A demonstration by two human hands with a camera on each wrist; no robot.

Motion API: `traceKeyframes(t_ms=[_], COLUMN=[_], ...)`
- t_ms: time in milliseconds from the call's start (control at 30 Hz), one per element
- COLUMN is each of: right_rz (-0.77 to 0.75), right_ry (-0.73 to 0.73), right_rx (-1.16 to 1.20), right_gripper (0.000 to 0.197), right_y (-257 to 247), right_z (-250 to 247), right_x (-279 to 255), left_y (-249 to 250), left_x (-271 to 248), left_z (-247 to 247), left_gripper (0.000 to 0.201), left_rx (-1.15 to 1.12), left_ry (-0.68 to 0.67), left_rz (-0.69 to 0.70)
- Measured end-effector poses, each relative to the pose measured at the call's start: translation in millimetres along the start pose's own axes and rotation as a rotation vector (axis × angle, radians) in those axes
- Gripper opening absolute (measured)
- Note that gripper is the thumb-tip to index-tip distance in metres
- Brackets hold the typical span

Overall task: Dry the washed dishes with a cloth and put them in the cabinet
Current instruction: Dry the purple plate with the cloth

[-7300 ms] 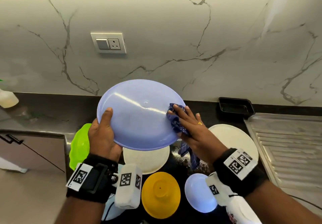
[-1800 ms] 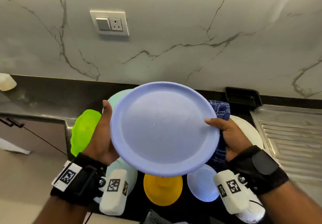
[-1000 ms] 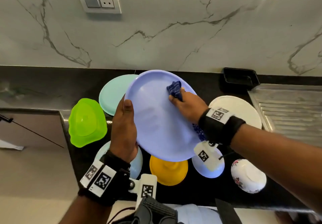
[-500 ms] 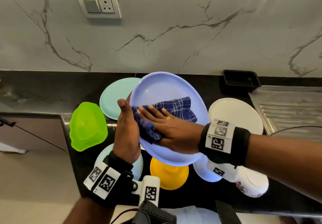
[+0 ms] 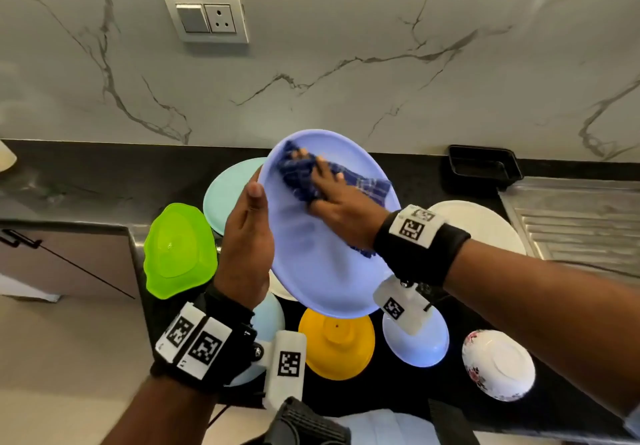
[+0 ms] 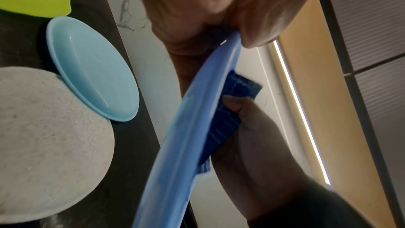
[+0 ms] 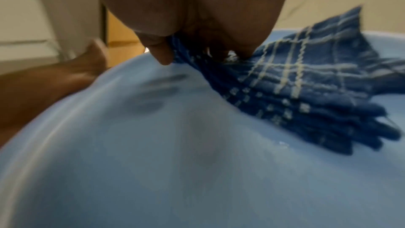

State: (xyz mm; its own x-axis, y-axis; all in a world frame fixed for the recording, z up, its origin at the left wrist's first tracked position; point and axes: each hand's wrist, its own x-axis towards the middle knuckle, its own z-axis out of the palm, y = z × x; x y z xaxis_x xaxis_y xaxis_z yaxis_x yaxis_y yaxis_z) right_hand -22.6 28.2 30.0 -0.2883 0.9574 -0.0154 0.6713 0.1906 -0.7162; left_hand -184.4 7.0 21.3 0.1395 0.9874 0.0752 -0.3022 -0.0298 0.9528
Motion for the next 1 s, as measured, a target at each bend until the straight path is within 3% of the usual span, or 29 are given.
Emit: traceKeyframes(t_ms=[100,233,333,433,500,600,700,800,867,1000], right_rz=[-0.275,-0.412,-0.403,-0.323,-0.304,-0.375,-0.468,-0.348,-0.24,0.055], right_ry=[-0.214,-0.43,-0.433,-0.381,-0.368,-0.414,-0.42,-0.42,-0.343,-0.139], right_rx=[-0.192,-0.459,-0.567,-0.48,-0.407,-0.494,-0.658,-0.696,-0.709,-0.467], right_gripper=[0.076,0.073,0.075,0.079,0.083,0.08,0.066,0.065,0.067,0.069], right_y=[-13,1,10,3,-6,-1,24,47,54,52], right_z=[13,6,5,10,10,3,-16,-45,-58,-64], right_x=[-20,-56,-70,-59,-52,-61,-80,-81,-68,-25], left_y=[9,10,6,6,7,13,17,19,19,18], left_x=[5,6,4,4,6,11,12,7,3,-4], left_z=[-4,-14,-12,0,4,-3,-18,-25,-22,-1], left_gripper=[0.072,0.093,0.09,0.054,0.044,0.051,0.057,0.054,0.046,0.04], left_rx=[-0.065,-0.116,-0.129,0.007,0.037,0.029,-0.065,-0.048,-0.019,0.144], left_ry=[0.112,0.132,0.062,0.182,0.172,0.17,0.163,0.197,0.214,0.231], left_rz=[-0.036,-0.161,-0.147,0.004,0.047,0.065,-0.002,-0.006,0.032,0.071])
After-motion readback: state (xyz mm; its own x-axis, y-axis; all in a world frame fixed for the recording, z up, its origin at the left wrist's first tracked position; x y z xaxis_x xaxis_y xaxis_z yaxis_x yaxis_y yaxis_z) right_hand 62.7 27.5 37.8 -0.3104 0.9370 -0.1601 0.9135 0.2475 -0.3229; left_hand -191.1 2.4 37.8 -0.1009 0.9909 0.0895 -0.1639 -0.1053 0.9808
